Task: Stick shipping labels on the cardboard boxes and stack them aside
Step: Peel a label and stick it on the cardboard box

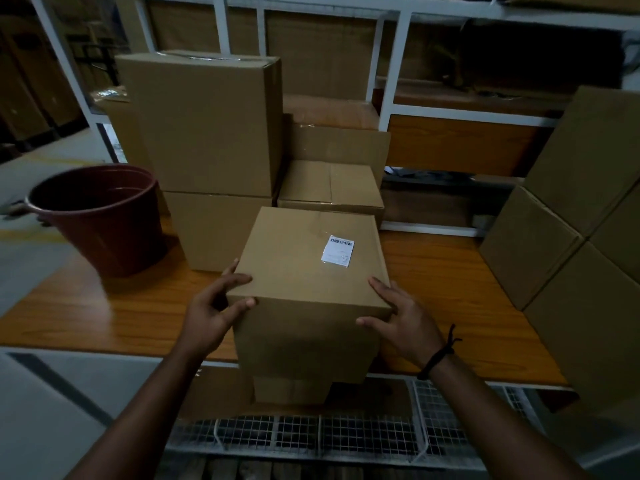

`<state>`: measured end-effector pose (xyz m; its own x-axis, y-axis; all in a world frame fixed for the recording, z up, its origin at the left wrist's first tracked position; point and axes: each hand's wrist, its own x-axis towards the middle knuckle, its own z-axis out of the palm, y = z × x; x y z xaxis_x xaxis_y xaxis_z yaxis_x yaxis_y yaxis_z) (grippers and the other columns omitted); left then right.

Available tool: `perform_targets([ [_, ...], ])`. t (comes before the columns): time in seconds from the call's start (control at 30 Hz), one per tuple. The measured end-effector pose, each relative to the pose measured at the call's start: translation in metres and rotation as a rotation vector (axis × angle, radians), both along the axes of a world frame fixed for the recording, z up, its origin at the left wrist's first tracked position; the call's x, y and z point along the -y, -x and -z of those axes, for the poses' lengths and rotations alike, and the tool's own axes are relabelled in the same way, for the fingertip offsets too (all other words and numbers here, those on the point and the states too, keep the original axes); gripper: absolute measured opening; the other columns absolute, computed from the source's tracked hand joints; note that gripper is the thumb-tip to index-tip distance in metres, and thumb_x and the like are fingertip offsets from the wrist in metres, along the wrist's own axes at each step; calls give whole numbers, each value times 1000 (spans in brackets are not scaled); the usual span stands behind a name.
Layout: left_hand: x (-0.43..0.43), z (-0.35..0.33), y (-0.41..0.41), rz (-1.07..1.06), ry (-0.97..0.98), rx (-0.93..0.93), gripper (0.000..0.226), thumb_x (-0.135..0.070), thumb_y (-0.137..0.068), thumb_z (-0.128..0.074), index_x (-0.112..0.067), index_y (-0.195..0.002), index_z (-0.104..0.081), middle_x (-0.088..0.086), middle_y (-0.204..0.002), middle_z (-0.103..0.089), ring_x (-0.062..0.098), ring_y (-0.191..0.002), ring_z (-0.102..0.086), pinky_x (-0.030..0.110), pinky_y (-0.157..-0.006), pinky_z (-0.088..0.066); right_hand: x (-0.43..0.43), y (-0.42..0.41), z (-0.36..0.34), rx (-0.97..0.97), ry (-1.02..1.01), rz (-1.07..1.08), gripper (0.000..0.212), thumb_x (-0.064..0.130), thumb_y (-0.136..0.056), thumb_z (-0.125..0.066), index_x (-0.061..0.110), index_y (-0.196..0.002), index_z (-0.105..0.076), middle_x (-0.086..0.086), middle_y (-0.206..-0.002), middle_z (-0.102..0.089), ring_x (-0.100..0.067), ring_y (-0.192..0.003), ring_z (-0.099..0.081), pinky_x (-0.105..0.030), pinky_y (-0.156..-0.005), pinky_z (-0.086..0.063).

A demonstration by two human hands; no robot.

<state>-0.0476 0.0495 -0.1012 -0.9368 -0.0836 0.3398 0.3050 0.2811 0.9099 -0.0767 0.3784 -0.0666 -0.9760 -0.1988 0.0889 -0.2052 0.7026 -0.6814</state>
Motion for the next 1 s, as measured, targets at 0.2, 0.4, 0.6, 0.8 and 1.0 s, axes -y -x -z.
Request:
perform_targets([
  [0.2,18,-24,25,-14,257,-45,29,-60,-77,-67,-37,-94,-71,-28,-143,-40,-17,-136,-24,30,-108,-26,5,15,-17,-58,7,90,53,65,-80,-53,30,-116,-67,2,-130,-40,-15,-124,-31,-35,-96,-38],
  [0.4,9,-64,79,135,503,93,15,-40,-87,-67,-32,-99,-72,-14,-145,-48,4,-137,-33,37,-113,-28,33,67,-38,-97,-184,143,30,37,-87,-68,24,-113,-66,9,-110,-54,-10,-112,-44,-28,-89,-41],
  [0.6,-1,-65,114,191,694,192,42,-43,-89,-64,-35,-130,-58,-9,-147,-45,15,-138,-36,47,-112,-34,44,96,-52,20,-263,184,49,52,-76,-74,20,-110,-65,3,-102,-62,-18,-101,-55,-41,-83,-53],
  [0.8,3,-67,135,173,895,-31,35,-51,-88,-62,-36,-120,-65,-11,-130,-54,11,-119,-42,38,-100,-37,56,103,-52,121,-209,130,56,44,-74,-79,23,-122,-57,4,-109,-58,-16,-102,-53,-39,-85,-53],
  [1.0,12,-57,142,194,852,-73,45,-70,-79,-48,-45,-111,-67,-26,-116,-49,5,-102,-36,34,-86,-29,58,103,-55,149,-188,143,63,39,-72,-82,23,-126,-54,7,-109,-56,-13,-100,-54,-36,-85,-52],
])
